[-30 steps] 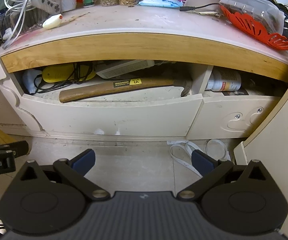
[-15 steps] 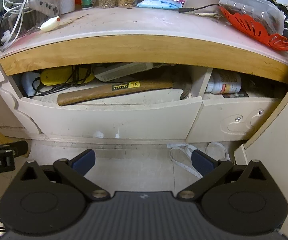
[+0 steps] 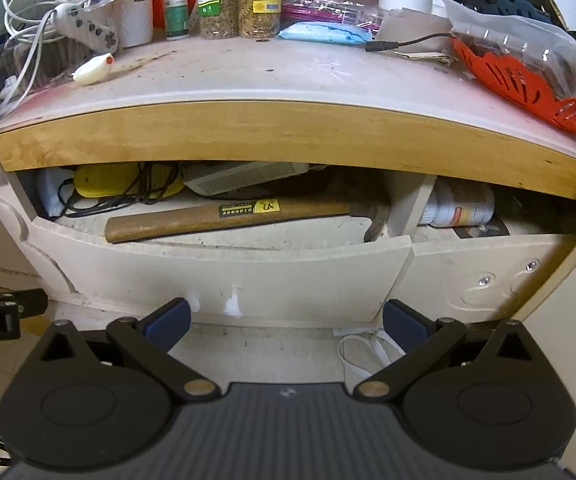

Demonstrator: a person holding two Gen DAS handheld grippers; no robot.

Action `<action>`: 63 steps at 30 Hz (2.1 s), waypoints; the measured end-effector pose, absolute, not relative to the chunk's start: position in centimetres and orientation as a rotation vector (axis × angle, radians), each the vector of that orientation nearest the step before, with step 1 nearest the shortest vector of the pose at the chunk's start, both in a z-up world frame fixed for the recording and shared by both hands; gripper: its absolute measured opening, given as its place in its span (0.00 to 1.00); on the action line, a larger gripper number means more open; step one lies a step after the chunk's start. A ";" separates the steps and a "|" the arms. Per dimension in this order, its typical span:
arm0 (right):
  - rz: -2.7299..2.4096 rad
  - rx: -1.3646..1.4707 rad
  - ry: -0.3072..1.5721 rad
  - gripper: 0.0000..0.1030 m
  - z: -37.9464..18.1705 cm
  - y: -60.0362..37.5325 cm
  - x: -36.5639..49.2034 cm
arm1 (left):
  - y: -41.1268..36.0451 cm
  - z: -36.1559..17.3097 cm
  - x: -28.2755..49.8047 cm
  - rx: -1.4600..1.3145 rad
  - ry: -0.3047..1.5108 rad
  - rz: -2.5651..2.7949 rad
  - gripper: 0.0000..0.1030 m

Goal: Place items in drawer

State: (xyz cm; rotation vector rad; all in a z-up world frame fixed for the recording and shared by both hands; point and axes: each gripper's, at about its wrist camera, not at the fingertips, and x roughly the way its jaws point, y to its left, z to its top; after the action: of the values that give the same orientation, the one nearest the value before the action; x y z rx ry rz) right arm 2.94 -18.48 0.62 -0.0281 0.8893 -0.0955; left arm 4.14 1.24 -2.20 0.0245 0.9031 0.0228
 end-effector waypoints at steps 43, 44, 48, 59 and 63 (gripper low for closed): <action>-0.092 -0.070 0.854 1.00 -6.5 -21.8 11.0 | 2.3 -8.0 13.4 0.089 0.844 -0.005 0.93; -0.094 -0.071 0.857 1.00 -6.7 -21.9 11.1 | 2.3 -8.1 13.4 0.098 0.844 -0.006 0.93; -0.090 -0.077 0.861 1.00 -6.4 -21.6 11.3 | 2.2 -8.2 13.3 0.115 0.847 -0.010 0.93; 0.018 -0.297 0.858 1.00 -7.0 -20.2 10.6 | 0.7 -8.6 12.8 0.353 0.816 -0.110 0.93; 0.080 -0.419 0.857 1.00 -7.5 -19.4 10.2 | -0.5 -9.1 12.2 0.538 0.786 -0.184 0.93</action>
State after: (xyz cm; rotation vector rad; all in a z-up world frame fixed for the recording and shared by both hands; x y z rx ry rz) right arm 10.23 -19.45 -7.50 -0.4190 0.8568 0.0802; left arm 12.20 -0.53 -9.06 0.5383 0.7860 -0.1840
